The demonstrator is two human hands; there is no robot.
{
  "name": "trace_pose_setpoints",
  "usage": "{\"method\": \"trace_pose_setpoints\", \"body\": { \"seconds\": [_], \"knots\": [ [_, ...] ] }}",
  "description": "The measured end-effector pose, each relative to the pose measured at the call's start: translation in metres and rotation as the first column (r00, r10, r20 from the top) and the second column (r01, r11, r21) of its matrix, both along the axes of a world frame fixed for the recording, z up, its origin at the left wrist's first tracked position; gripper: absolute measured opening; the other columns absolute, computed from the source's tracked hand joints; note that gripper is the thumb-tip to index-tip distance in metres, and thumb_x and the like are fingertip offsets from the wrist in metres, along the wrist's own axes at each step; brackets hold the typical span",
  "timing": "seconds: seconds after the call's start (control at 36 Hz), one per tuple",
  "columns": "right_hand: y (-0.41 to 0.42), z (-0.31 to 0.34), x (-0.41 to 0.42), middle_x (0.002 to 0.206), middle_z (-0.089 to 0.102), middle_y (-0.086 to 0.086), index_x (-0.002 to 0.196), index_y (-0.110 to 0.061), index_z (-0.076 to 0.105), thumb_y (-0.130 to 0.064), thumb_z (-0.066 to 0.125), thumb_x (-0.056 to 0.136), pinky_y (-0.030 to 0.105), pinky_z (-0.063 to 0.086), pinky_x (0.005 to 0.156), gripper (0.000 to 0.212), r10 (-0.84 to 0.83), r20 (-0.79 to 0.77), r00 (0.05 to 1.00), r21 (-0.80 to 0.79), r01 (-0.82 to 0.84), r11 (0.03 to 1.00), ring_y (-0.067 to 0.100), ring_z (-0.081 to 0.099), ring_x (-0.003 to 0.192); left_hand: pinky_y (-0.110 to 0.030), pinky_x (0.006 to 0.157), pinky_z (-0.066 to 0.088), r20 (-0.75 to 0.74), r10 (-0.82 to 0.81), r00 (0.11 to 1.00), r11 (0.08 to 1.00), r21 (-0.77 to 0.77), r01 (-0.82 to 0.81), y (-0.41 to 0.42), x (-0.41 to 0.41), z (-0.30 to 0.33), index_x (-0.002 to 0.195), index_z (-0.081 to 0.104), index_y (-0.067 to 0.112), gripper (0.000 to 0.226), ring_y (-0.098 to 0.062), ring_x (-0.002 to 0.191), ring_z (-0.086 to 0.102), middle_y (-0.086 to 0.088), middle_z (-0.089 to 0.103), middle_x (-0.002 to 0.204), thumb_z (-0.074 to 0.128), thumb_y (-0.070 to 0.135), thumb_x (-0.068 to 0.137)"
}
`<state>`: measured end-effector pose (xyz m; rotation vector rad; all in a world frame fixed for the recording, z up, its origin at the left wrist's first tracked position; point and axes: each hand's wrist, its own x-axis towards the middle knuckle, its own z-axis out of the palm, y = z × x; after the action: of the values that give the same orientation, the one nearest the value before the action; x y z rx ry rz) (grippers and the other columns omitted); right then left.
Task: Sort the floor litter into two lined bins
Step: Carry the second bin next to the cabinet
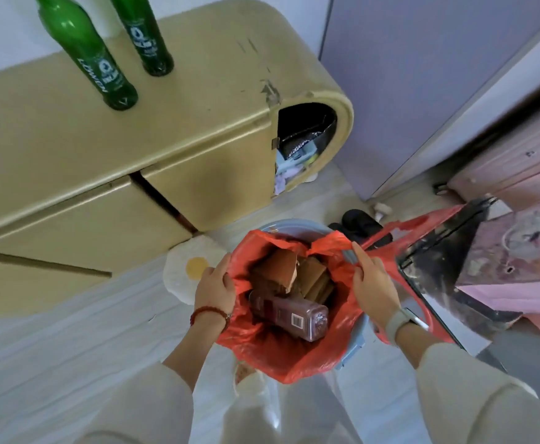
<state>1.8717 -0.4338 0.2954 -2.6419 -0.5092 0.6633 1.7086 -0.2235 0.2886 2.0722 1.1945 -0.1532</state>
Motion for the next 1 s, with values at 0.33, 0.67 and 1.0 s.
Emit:
{"method": "trace_pose_setpoints", "body": {
  "seconds": [0.33,0.67,1.0],
  "knots": [
    [0.07,-0.216,0.138,0.103,0.049,0.028,0.143,-0.005,0.027,0.011,0.049,0.082,0.044,0.051,0.076,0.067,0.046,-0.018,0.999,-0.051,-0.047,0.998,0.043,0.054,0.082,-0.038,0.093,0.039,-0.22,-0.168,0.961,0.986,-0.048,0.161,0.078,0.155,-0.206,0.143,0.031,0.014,0.054,-0.036,0.107,0.052,-0.025,0.055,0.117,0.037,0.0,0.092],
    [0.106,-0.366,0.205,0.108,0.043,0.028,0.145,-0.018,0.025,0.004,0.04,0.087,0.042,0.038,0.094,0.064,-0.177,-0.121,0.977,-0.031,0.174,0.984,0.044,0.05,0.094,-0.033,0.087,0.036,-0.291,-0.236,0.927,0.972,-0.075,0.224,0.111,0.23,-0.348,0.145,0.024,0.013,0.057,-0.035,0.106,0.051,-0.024,0.048,0.12,0.041,0.004,0.091],
    [0.132,-0.365,0.229,0.134,0.041,0.024,0.147,-0.015,0.017,-0.008,0.039,0.09,0.047,0.035,0.098,0.062,-0.247,-0.195,0.949,-0.16,0.218,0.963,0.045,0.044,0.118,-0.032,0.106,0.03,-0.279,-0.216,0.936,0.967,-0.194,0.165,0.12,0.262,-0.356,0.146,0.02,0.013,0.064,-0.027,0.133,0.035,-0.012,0.033,0.147,0.05,0.014,0.089]
  ]
}}
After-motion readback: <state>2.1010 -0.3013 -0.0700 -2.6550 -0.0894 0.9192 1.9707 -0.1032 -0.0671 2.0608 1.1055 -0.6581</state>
